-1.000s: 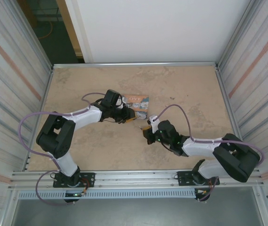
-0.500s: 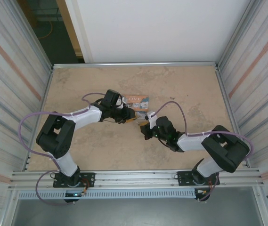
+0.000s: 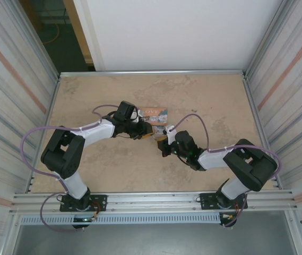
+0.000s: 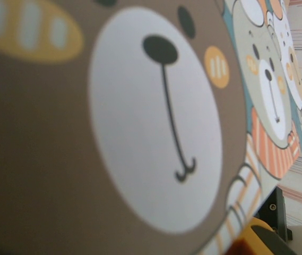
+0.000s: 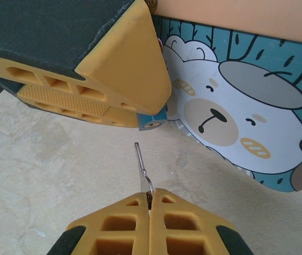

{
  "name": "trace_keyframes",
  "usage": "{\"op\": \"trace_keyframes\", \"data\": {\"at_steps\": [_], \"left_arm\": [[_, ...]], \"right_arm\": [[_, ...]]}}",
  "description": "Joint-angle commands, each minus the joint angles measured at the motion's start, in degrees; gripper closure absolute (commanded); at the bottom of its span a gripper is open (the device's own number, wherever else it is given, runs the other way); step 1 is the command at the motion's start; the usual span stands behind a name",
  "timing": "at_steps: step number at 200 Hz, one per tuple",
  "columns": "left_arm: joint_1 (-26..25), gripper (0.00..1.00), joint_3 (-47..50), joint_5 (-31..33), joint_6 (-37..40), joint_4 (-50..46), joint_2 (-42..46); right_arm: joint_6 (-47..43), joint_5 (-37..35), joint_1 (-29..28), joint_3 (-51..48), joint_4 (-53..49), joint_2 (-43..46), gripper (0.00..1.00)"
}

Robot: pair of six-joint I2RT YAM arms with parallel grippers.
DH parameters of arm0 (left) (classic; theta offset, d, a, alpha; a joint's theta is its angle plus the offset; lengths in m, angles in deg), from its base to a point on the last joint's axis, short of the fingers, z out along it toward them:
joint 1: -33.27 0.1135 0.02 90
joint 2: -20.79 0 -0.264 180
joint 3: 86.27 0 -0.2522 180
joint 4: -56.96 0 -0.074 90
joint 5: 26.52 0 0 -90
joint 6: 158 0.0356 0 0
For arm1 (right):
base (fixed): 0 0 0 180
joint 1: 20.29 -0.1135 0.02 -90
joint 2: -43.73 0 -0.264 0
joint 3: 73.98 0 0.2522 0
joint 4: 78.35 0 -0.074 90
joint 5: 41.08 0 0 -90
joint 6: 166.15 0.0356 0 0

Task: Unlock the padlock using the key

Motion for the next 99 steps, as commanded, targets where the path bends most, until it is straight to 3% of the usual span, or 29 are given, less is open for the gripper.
{"op": "trace_keyframes", "data": {"at_steps": [1,99], "left_arm": [[0.15,1.0,-1.38,-1.57,-0.38,0.79,2.57],[0.15,1.0,-1.0,-1.67,-0.42,0.81,2.83]], "right_arm": [[0.59,-0.28,0.49,1.6,1.94,-0.66,1.0],[0.85,-0.65,0.96,2.72,3.75,-2.34,1.0]]}}
